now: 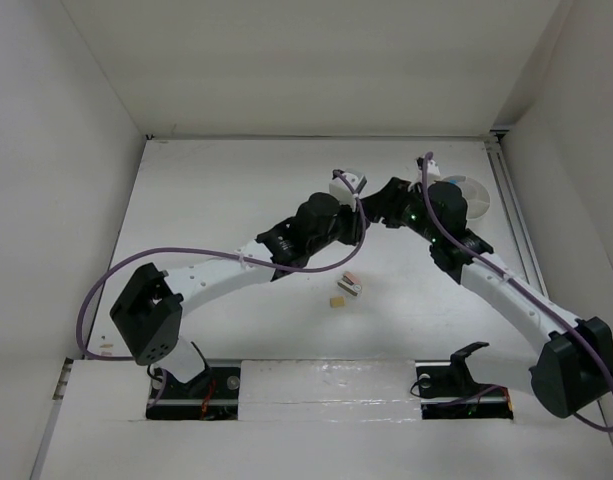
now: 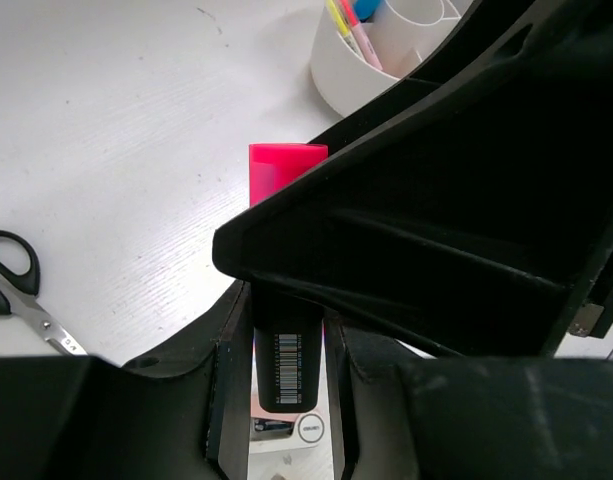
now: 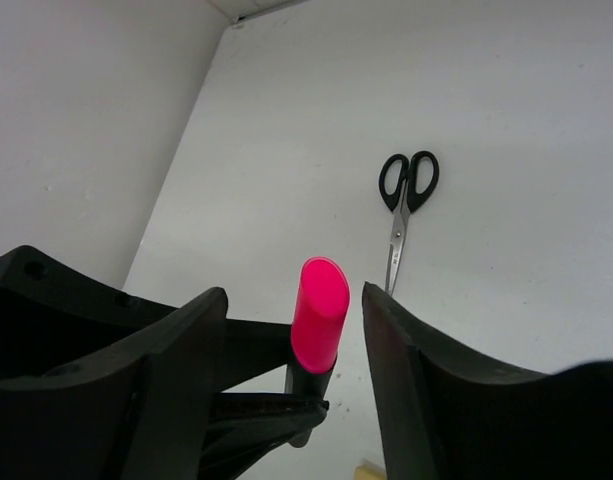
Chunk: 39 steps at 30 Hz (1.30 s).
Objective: Sort the stationery into containers
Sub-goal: Place the pen in the storage box.
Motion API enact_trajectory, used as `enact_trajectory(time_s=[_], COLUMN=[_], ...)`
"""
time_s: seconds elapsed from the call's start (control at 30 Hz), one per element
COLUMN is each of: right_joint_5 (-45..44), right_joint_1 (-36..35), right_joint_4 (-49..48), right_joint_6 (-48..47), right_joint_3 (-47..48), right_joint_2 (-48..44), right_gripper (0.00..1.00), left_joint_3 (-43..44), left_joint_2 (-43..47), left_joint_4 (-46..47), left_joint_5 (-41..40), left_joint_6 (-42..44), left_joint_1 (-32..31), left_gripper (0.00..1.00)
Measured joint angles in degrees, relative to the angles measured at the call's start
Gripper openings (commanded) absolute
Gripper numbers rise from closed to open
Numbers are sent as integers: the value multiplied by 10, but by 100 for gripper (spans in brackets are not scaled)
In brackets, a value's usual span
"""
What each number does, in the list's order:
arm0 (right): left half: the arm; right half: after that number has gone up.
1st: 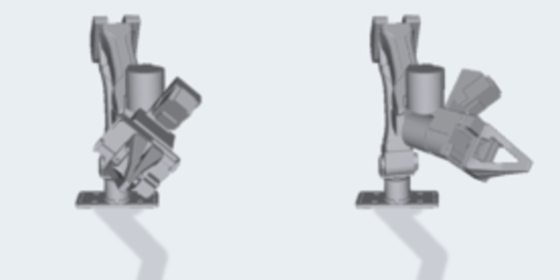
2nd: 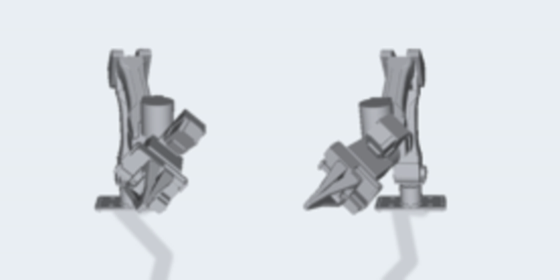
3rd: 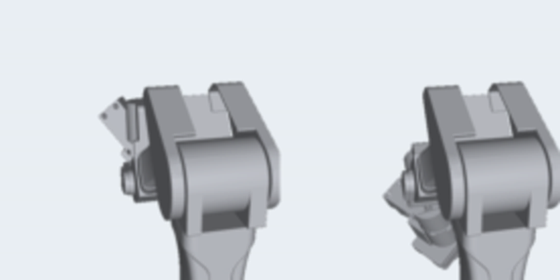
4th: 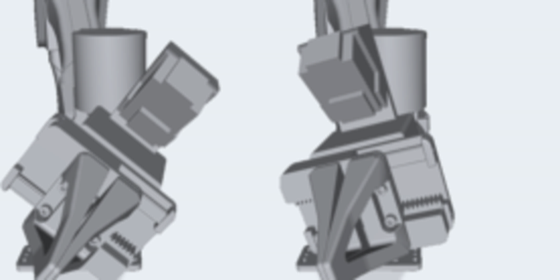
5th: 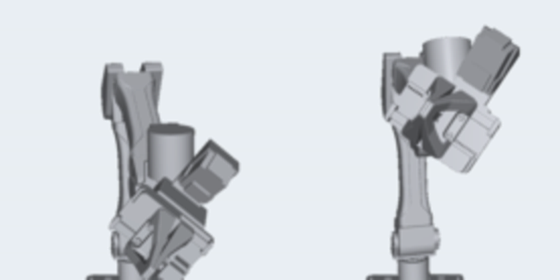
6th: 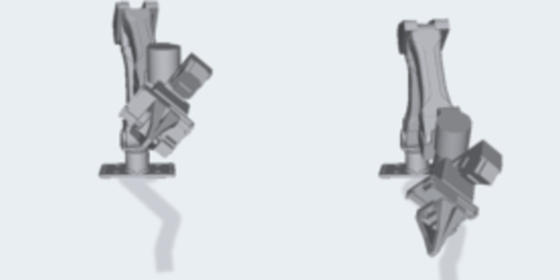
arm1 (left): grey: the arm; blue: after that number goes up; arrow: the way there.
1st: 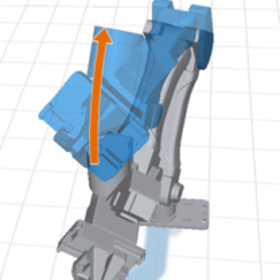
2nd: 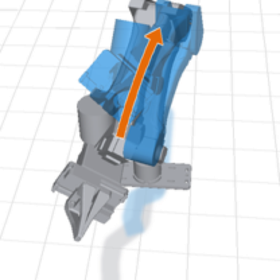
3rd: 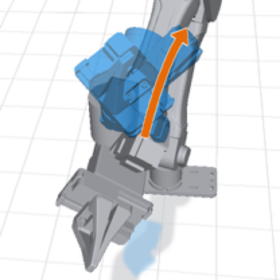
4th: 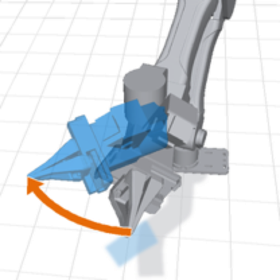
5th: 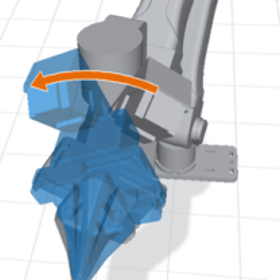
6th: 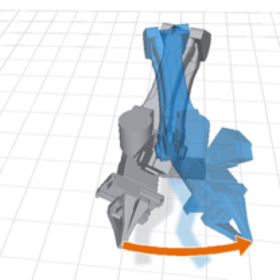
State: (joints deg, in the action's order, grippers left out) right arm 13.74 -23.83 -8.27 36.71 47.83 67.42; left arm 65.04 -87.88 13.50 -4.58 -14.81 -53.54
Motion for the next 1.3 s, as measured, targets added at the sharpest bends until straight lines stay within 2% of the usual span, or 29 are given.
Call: enact_trajectory(time_s=[0.03,0.1,0.13,0.17,0.2,0.23,0.3,0.33,0.37,0.43,0.57,0.77,0.93,1.13,1.3], right_joint_5=[-2,-4,-5,-8,-12,-14,-11,-8,-2,14,68,93,130,125,136], right_joint_1=[-3,-7,-7,-8,-6,-6,-5,-4,1,18,108,232,319,360,371], right_joint_4=[0,-1,-1,-1,-1,-1,-5,-5,-7,-23,-63,-105,-125,-119,-121], right_joint_6=[0,0,0,-3,-3,-4,-5,-9,-14,-30,-83,-162,-192,-213,-222], right_joint_3=[0,0,0,0,1,1,2,3,3,4,38,116,178,168,169], right_joint_2=[1,3,5,6,9,11,16,17,17,21,59,114,179,191,205], right_gripper=[55,40,29,10,0,0,0,0,0,0,0,0,0,0,0], left_joint_3=[0,0,0,0,0,0,-2,-4,-5,-7,-11,-54,-74,-97,-102], left_joint_2=[0,0,0,0,0,1,1,1,2,7,38,162,254,319,323], left_joint_4=[0,-1,0,-1,0,-1,0,0,0,-4,-34,-99,-160,-207,-210], left_joint_5=[1,1,1,0,0,0,1,0,1,7,23,23,10,-16,-17], left_joint_6=[0,0,0,0,1,1,2,2,4,0,-10,-53,-83,-100,-102], left_joint_1=[0,0,0,0,1,3,4,4,4,3,1,1,0,-13,-16], left_gripper=[0,0,0,0,0,7,37,84,100,100,100,100,100,100,100])
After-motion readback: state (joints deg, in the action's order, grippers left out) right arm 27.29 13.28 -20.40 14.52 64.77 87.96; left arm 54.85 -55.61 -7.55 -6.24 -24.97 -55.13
